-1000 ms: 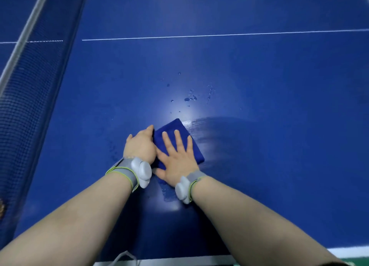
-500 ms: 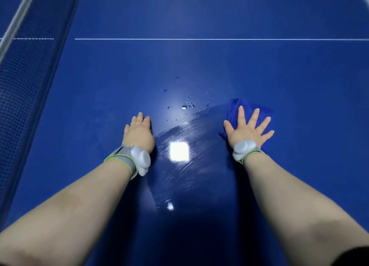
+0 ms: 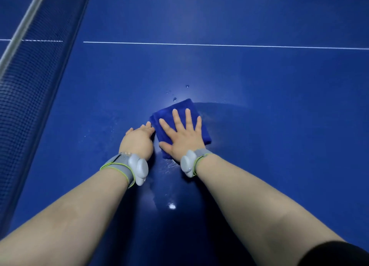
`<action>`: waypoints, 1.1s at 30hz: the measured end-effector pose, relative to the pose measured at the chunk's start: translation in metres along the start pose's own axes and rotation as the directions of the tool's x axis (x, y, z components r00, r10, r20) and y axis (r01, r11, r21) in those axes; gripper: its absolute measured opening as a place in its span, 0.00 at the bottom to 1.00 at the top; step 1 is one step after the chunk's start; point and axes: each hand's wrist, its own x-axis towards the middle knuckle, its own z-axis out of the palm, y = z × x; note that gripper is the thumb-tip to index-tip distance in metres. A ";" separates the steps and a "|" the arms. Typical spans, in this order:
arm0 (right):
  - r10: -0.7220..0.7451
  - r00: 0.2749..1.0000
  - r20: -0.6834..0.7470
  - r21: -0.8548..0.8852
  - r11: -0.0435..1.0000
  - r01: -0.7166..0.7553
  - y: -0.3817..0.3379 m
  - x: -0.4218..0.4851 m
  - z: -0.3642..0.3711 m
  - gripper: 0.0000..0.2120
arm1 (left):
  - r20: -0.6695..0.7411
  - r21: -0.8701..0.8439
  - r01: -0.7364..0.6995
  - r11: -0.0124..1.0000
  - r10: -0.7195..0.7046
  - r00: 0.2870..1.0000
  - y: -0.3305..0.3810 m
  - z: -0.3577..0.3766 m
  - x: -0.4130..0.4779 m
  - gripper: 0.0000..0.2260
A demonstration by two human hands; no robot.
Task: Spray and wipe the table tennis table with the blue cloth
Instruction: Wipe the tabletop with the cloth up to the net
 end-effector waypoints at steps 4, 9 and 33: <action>0.021 0.999 -0.029 -0.004 1.000 -0.021 0.026 0.012 -0.005 0.34 | -0.251 -0.005 -0.037 0.999 0.034 0.967 -0.003 -0.007 0.016 0.18; 0.420 0.905 -0.069 0.073 0.907 -0.416 0.111 0.026 -0.023 0.35 | -0.153 -0.012 0.033 0.999 -0.035 0.988 -0.004 -0.003 0.050 0.18; 0.003 0.997 -0.080 -0.003 1.000 -0.003 0.057 0.098 -0.037 0.33 | -0.182 0.205 0.097 0.974 -0.059 0.981 -0.005 -0.030 0.091 0.11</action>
